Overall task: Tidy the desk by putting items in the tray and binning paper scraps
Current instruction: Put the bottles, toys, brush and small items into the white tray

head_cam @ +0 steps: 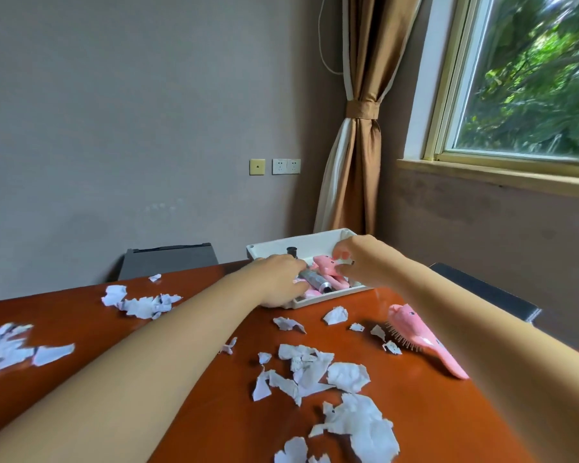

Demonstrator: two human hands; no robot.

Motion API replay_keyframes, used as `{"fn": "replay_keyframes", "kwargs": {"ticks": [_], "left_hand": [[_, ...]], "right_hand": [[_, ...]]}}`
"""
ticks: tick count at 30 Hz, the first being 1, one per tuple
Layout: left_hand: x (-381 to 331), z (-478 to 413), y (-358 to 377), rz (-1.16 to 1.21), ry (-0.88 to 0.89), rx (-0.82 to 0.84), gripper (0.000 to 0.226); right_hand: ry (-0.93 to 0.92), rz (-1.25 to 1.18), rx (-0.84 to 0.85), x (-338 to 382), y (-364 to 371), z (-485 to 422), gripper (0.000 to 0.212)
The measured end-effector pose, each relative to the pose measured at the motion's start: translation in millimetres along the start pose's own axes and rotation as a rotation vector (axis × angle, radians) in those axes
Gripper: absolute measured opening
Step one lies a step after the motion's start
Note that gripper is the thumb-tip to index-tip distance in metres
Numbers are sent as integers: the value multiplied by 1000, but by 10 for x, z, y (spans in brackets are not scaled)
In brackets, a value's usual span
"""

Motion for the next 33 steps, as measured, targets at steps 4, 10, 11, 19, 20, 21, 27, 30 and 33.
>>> {"fn": "replay_keyframes", "kwargs": {"ticks": [4,10,11,19,20,21,27,30,33], "left_hand": [[83,362,-32,38,-12,3,44],[-82,774,56,130,6,25,39],[-126,827,93,152,17,30,40],[-275,989,766,164,-11,149,50],[-295,993,847,151,-16,152,52],[-311,993,919,127,-21,146,54],[-285,931,1260,28,-61,132,60],[-249,866,1305,2,-68,95,60],[-208,790,1314,10,-76,96,60]], "right_hand": [[4,-14,-7,179,-20,253,30],[92,-27,46,165,49,760,33],[114,-33,59,141,68,856,34],[285,-56,42,-274,374,1528,58],[318,-64,40,-355,431,1574,62],[340,-66,41,-418,480,1609,65],[415,-69,-21,-647,684,1529,70],[433,-137,-64,-724,777,1373,66],[431,-182,-152,-702,792,1212,52]]}}
Point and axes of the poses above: each hand's wrist, its own z-axis away from the middle knuckle, its own y-axis out of the palm, x = y × z, the point moved 6 cm from there along -z, towards the middle knuckle, and after that the axes turned 10 degrees about -y, right-handed, at the moved point
